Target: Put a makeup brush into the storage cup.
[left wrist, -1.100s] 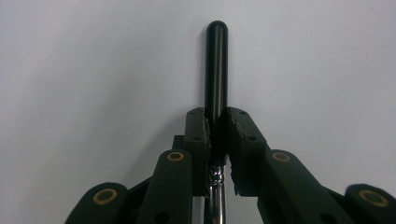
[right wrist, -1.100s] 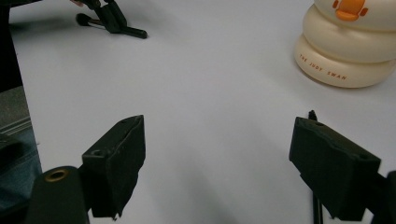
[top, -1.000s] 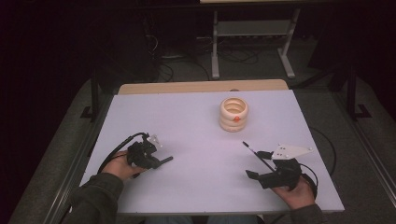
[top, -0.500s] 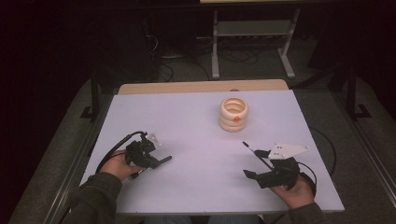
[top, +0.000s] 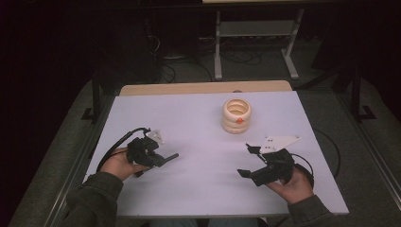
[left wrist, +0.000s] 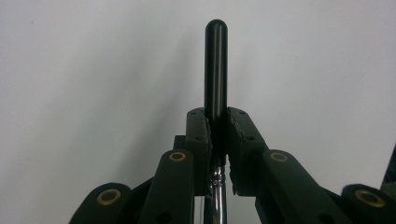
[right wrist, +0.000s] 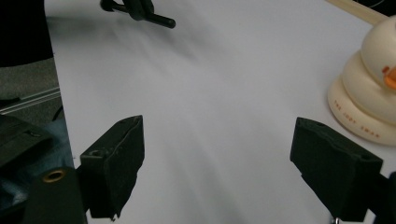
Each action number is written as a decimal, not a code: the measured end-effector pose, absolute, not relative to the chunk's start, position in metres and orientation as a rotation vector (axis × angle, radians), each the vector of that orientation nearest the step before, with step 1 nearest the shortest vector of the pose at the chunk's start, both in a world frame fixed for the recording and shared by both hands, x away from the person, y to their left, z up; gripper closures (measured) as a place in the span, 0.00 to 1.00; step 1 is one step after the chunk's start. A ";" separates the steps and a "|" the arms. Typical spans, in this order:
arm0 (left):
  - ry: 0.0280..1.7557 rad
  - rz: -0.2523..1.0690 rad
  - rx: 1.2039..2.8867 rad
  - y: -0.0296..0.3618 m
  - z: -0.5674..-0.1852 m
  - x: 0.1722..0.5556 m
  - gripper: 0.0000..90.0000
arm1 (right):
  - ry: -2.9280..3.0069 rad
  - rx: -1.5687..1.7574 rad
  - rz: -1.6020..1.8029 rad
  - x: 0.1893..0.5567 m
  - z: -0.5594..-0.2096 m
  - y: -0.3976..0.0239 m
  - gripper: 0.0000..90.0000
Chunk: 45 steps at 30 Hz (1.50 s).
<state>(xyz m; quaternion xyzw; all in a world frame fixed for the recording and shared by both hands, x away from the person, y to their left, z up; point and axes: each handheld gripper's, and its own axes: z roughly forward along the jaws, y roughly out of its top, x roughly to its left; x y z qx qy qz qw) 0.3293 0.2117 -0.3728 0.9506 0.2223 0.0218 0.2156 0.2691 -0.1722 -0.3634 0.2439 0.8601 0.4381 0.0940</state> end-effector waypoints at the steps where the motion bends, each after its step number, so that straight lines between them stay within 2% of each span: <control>1: 0.616 0.061 2.635 0.212 -0.373 0.329 0.89 | 2.551 0.724 1.300 0.269 -0.363 -0.172 0.18; 15: 0.452 0.050 2.628 0.185 -0.355 0.317 0.89 | 2.686 0.523 1.250 0.291 -0.343 -0.131 0.21; 30: 0.284 0.010 2.617 0.149 -0.347 0.304 0.89 | 2.799 0.364 1.211 0.305 -0.345 -0.098 0.29; 31: 0.258 0.000 2.622 0.143 -0.347 0.300 0.89 | 2.824 0.311 1.182 0.304 -0.349 -0.093 0.35; 33: 0.231 0.013 2.636 0.139 -0.346 0.299 0.89 | 2.834 0.291 1.170 0.303 -0.351 -0.090 0.37; 35: 0.166 0.031 2.636 0.132 -0.344 0.293 0.89 | 2.845 0.204 1.155 0.301 -0.354 -0.085 0.44; 38: 0.149 0.028 2.639 0.127 -0.344 0.291 0.89 | 2.876 0.207 1.154 0.302 -0.356 -0.082 0.49; 39: 0.142 0.027 2.638 0.125 -0.344 0.290 0.89 | 2.899 0.177 1.150 0.301 -0.357 -0.081 0.53; 45: 0.086 0.030 2.639 0.117 -0.343 0.288 0.89 | 2.919 0.157 1.138 0.299 -0.359 -0.080 0.60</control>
